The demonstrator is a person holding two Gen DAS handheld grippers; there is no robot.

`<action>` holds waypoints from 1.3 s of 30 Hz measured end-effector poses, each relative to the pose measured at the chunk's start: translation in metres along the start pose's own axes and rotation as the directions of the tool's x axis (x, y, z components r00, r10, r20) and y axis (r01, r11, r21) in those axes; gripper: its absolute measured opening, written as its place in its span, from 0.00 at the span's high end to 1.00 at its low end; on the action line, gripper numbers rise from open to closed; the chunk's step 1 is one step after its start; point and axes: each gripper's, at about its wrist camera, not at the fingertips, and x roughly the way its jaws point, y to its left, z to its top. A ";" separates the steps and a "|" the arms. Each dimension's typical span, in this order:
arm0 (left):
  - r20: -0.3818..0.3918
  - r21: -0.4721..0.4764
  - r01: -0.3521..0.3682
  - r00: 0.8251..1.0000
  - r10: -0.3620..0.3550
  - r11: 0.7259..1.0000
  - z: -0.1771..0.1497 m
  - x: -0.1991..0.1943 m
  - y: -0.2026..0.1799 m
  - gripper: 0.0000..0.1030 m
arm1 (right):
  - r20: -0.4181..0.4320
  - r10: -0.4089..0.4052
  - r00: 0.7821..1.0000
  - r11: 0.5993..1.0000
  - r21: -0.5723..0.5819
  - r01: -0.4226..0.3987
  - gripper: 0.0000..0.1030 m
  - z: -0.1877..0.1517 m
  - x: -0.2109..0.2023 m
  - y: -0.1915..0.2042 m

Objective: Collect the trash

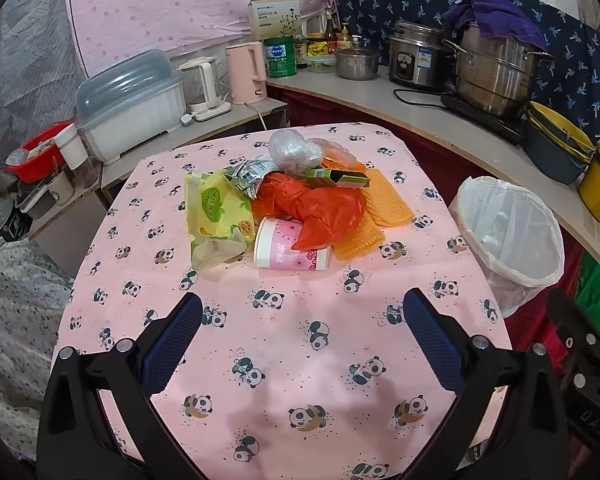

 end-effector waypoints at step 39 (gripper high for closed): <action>0.003 -0.024 0.047 0.999 -0.047 0.999 0.009 0.013 0.010 0.07 | 0.031 -0.030 0.999 0.999 0.019 0.030 0.07 0.007 0.013 -0.001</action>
